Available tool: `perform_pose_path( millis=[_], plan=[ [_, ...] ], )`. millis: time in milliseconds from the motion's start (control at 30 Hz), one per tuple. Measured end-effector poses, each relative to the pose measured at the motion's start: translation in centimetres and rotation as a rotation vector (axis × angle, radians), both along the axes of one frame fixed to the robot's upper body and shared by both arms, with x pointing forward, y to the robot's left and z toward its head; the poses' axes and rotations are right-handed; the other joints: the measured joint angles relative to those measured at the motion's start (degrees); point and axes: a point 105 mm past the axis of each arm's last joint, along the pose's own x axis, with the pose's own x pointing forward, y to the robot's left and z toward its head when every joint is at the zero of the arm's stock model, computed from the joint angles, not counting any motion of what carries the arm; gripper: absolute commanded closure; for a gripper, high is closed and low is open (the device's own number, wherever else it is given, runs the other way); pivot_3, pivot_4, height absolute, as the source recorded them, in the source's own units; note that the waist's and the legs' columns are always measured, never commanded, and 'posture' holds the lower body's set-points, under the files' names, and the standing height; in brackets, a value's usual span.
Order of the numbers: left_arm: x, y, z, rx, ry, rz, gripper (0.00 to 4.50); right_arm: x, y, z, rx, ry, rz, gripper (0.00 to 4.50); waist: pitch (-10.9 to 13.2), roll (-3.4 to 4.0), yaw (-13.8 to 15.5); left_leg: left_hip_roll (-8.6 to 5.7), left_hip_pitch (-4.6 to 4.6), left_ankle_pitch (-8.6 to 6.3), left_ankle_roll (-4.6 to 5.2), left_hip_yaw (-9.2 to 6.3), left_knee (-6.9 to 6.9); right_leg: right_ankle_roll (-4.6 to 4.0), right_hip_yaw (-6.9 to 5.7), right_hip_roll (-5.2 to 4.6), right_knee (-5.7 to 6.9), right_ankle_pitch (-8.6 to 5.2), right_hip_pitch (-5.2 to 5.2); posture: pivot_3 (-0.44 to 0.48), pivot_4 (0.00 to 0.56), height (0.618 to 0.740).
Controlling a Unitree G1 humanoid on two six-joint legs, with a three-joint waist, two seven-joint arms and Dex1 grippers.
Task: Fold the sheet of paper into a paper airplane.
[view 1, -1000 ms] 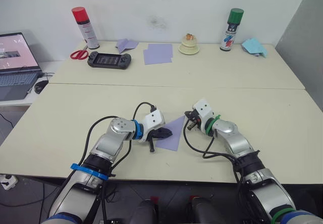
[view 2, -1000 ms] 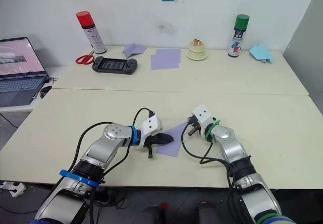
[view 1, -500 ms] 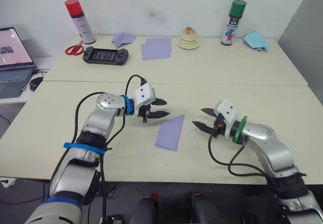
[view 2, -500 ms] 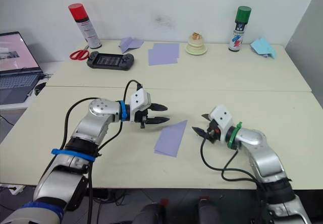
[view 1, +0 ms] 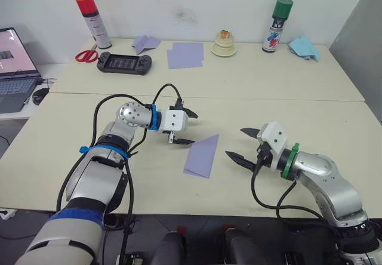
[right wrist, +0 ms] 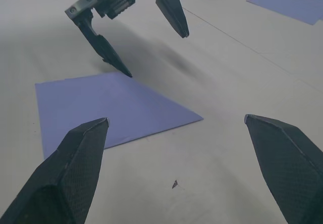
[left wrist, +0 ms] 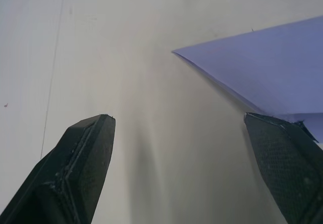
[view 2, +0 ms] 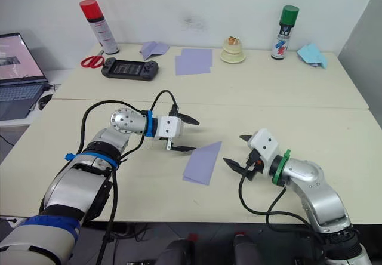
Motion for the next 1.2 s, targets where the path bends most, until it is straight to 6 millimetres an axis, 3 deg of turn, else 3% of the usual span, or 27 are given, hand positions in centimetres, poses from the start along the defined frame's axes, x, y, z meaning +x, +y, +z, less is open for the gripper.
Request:
perform_pose_path(
  millis=[333, 533, 733, 1000, 1033, 1200],
  plan=[
    [-1.1, -2.5, -0.7, -0.013, -0.017, -0.118, 0.03, -0.2, -0.1, 0.0, -0.002, 0.002, -0.016, 0.0, 0.02, -0.03, 0.03, 0.0, 0.0, 0.0, 0.0, -0.03, 0.05, -0.01, -0.07, 0.0, 0.05, 0.01, 0.01, 0.0, 0.15, 0.74],
    [-2.0, -3.2, -1.3, 0.074, -0.06, -0.228, 0.03, -0.1, -0.5, 0.0, 0.005, 0.001, -0.035, 0.0, 0.02, -0.03, -0.01, 0.01, 0.02, 0.01, 0.0, -0.04, 0.05, -0.02, -0.07, 0.02, 0.08, 0.01, 0.01, 0.0, 0.15, 0.74],
    [-3.0, -4.2, -1.9, 0.147, -0.1, -0.347, 1.82, 0.2, -1.0, 0.0, 0.014, 0.007, -0.074, 0.0, 0.02, -0.03, 0.03, -0.02, 0.02, 0.01, 0.0, -0.02, 0.09, -0.02, -0.05, 0.05, 0.09, 0.02, 0.04, 0.0, 0.15, 0.74],
    [-3.4, -4.0, -2.5, 0.206, -0.127, -0.394, 4.3, 0.3, -1.3, -0.5, 0.016, 0.018, -0.1, 0.0, 0.02, -0.03, 0.01, 0.0, 0.04, 0.01, 0.01, -0.04, 0.11, -0.03, -0.05, 0.13, 0.15, 0.02, 0.04, 0.0, 0.15, 0.74],
    [-3.3, -4.1, -2.4, 0.201, -0.132, -0.388, 4.49, 0.4, -1.3, -0.5, 0.018, 0.018, -0.101, 0.0, 0.02, -0.03, 0.0, 0.0, 0.04, 0.01, 0.01, -0.03, 0.12, -0.03, -0.04, 0.16, 0.15, 0.02, 0.04, 0.0, 0.15, 0.74],
    [-1.9, -3.2, -1.6, 0.198, -0.149, -0.277, 4.49, 0.8, -1.0, -0.7, 0.028, -0.004, -0.103, 0.0, 0.02, -0.03, -0.11, 0.03, 0.06, 0.01, 0.01, -0.04, 0.12, -0.02, -0.03, 0.18, 0.2, 0.02, 0.04, 0.0, 0.15, 0.74]
  ],
)
